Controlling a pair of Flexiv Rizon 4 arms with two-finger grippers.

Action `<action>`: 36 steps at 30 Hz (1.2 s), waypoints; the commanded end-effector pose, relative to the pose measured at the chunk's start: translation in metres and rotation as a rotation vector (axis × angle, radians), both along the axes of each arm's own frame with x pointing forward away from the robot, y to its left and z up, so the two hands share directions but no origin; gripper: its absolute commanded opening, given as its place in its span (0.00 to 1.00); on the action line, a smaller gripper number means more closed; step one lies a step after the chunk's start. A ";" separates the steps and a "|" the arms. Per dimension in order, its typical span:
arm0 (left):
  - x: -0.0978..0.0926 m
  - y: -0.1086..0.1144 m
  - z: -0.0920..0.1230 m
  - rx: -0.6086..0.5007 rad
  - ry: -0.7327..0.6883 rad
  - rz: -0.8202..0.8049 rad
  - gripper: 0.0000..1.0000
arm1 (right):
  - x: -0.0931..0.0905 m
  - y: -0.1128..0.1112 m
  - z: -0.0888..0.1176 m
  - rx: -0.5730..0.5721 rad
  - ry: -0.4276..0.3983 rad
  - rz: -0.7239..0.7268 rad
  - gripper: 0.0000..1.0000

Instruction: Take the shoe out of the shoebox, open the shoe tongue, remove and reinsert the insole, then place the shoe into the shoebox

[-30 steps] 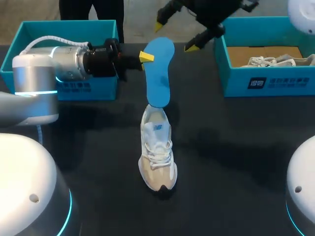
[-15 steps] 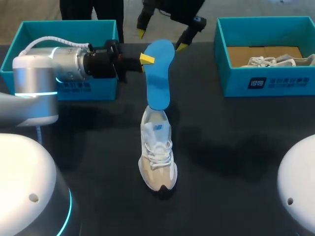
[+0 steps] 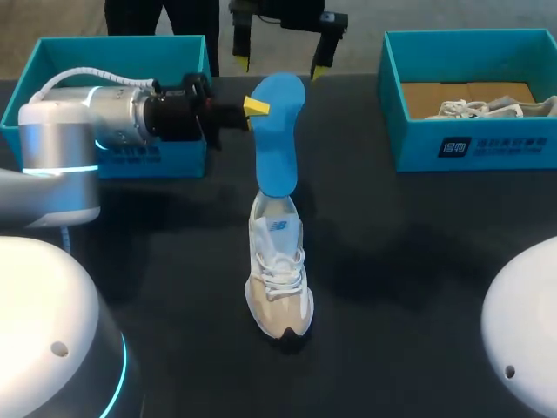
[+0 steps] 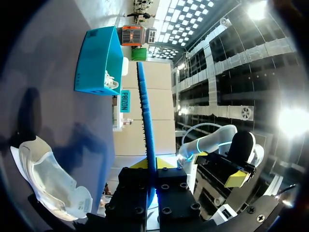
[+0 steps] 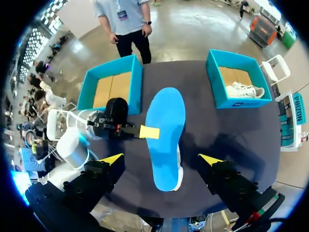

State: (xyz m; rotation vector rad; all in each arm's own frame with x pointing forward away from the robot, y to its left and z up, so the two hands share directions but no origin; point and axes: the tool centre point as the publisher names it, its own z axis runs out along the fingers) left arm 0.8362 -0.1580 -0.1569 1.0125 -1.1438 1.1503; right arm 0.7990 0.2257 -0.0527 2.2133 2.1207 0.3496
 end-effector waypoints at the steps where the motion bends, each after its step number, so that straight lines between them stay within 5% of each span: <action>1: -0.002 0.001 -0.001 -0.001 0.003 0.003 0.00 | 0.008 0.010 -0.001 -0.120 0.026 -0.003 1.00; 36: 0.001 0.005 0.000 -0.001 0.005 0.012 0.00 | 0.018 0.014 -0.014 -0.113 0.061 0.004 1.00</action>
